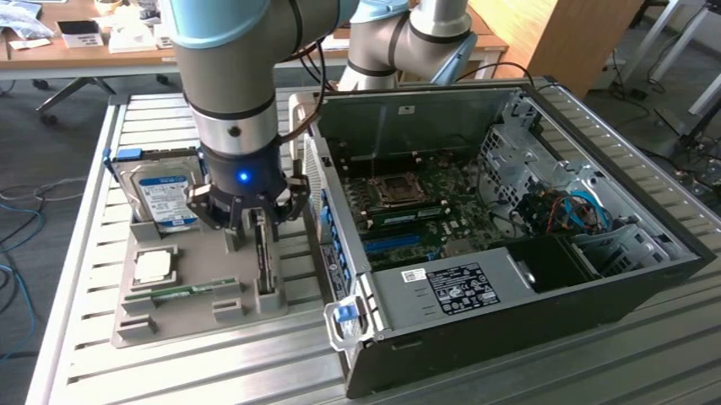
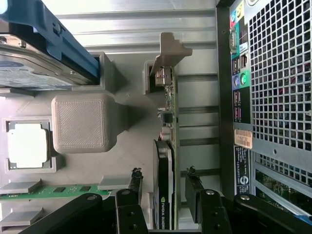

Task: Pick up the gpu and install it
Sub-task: 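Pick up the gpu and move the gpu toward the slot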

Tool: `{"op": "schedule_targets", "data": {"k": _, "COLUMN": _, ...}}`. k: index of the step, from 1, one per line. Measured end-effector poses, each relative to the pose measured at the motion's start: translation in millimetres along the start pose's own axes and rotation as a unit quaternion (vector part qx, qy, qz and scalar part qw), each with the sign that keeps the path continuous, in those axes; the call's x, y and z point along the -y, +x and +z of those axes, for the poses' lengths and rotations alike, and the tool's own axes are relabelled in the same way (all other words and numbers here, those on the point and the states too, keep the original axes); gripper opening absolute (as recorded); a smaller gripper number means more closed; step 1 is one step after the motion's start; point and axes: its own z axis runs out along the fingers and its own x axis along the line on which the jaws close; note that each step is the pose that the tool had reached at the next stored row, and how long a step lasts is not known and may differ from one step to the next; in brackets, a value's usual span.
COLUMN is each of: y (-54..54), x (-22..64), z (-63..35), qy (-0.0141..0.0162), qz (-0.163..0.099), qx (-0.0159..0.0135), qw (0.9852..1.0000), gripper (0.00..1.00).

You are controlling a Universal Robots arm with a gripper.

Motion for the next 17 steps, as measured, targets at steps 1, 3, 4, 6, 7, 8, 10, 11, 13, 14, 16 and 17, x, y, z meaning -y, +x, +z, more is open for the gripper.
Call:
{"op": "schedule_targets", "data": {"k": 1, "y": 0.1, "x": 0.0, "z": 0.1, "qy": 0.0001, "qz": 0.000, "qx": -0.0001, "qw": 1.0000, "gripper": 0.49}}
{"op": "schedule_targets", "data": {"k": 3, "y": 0.0, "x": 0.0, "z": 0.2, "qy": 0.0001, "qz": 0.000, "qx": -0.0001, "qw": 1.0000, "gripper": 0.49}}
{"op": "schedule_targets", "data": {"k": 4, "y": 0.0, "x": 0.0, "z": 0.4, "qy": 0.0000, "qz": 0.000, "qx": 0.0000, "qw": 1.0000, "gripper": 0.49}}
{"op": "schedule_targets", "data": {"k": 6, "y": 0.0, "x": 0.0, "z": 0.3, "qy": 0.0000, "qz": 0.000, "qx": 0.0000, "qw": 1.0000, "gripper": 0.49}}
{"op": "schedule_targets", "data": {"k": 7, "y": 0.0, "x": 0.0, "z": 0.4, "qy": 0.0000, "qz": 0.000, "qx": 0.0000, "qw": 1.0000, "gripper": 0.49}}
{"op": "schedule_targets", "data": {"k": 8, "y": 0.0, "x": 0.0, "z": 0.6, "qy": 0.0000, "qz": 0.000, "qx": 0.0000, "qw": 1.0000, "gripper": 0.49}}
{"op": "schedule_targets", "data": {"k": 10, "y": 0.0, "x": 0.0, "z": 1.1, "qy": 0.0000, "qz": 0.000, "qx": 0.0000, "qw": 1.0000, "gripper": 0.49}}
{"op": "schedule_targets", "data": {"k": 11, "y": 0.0, "x": 0.1, "z": 1.3, "qy": 0.0000, "qz": 0.000, "qx": 0.0000, "qw": 1.0000, "gripper": 0.49}}
{"op": "schedule_targets", "data": {"k": 13, "y": 0.0, "x": 0.1, "z": 1.9, "qy": 0.0000, "qz": 0.000, "qx": 0.0000, "qw": 1.0000, "gripper": 0.49}}
{"op": "schedule_targets", "data": {"k": 14, "y": 0.0, "x": 0.1, "z": 2.2, "qy": 0.0000, "qz": 0.000, "qx": 0.0000, "qw": 1.0000, "gripper": 0.49}}
{"op": "schedule_targets", "data": {"k": 16, "y": 0.1, "x": 0.1, "z": 2.6, "qy": 0.0000, "qz": 0.000, "qx": 0.0000, "qw": 1.0000, "gripper": 0.49}}
{"op": "schedule_targets", "data": {"k": 17, "y": 0.1, "x": 0.1, "z": 2.9, "qy": 0.0000, "qz": 0.000, "qx": 0.0000, "qw": 1.0000, "gripper": 0.49}}
